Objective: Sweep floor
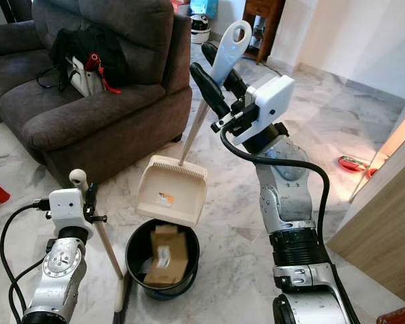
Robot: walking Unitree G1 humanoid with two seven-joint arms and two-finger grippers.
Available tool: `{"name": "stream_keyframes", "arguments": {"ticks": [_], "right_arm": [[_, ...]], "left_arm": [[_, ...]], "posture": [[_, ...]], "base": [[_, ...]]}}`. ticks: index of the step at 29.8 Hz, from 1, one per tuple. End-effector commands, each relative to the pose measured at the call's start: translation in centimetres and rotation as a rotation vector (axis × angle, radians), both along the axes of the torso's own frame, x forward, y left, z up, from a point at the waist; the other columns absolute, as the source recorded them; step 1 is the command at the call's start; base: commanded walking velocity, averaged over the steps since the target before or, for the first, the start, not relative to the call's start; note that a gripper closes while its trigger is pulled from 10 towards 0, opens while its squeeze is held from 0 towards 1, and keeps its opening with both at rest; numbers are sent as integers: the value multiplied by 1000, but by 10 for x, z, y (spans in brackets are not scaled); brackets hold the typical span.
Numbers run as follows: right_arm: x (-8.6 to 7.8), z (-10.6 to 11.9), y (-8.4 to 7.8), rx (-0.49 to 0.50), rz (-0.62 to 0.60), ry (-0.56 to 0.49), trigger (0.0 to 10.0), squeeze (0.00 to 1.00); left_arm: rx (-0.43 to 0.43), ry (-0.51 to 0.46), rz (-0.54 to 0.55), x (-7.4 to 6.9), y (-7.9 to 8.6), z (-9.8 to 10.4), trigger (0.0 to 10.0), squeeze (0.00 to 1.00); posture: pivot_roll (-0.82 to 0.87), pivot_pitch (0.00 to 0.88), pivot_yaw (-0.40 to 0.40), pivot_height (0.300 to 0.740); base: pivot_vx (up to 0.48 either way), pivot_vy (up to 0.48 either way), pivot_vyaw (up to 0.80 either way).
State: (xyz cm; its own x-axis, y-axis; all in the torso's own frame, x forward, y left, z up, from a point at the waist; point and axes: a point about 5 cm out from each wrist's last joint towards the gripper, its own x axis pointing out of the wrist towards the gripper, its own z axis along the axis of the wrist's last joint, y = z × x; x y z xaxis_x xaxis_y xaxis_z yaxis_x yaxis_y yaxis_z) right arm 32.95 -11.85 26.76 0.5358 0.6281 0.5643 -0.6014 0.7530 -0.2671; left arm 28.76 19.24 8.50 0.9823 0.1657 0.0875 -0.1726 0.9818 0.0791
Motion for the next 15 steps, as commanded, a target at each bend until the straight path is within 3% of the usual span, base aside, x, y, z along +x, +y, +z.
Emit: {"name": "stream_keyframes", "arguments": {"ticks": [1,4,7,15], "right_arm": [[-1,14,-1,10,-15,-59,10000,0],[4,12,-5,19,-64,-34,10000,0],[21,5,-31,69,-277,37,10000,0],[33,-14,-76,134,-570,124,10000,0]], "left_arm": [[16,-32,-25,3,-4,7,10000,0],[16,-33,-25,3,-4,7,10000,0],[17,-34,-24,3,-4,7,10000,0],[15,-34,-29,3,-5,7,10000,0]], "posture": [[7,0,-61,740],[8,0,-61,740],[8,0,-61,740],[8,0,-61,740]], "base": [[0,0,0],[0,0,0],[0,0,0],[0,0,0]]}}
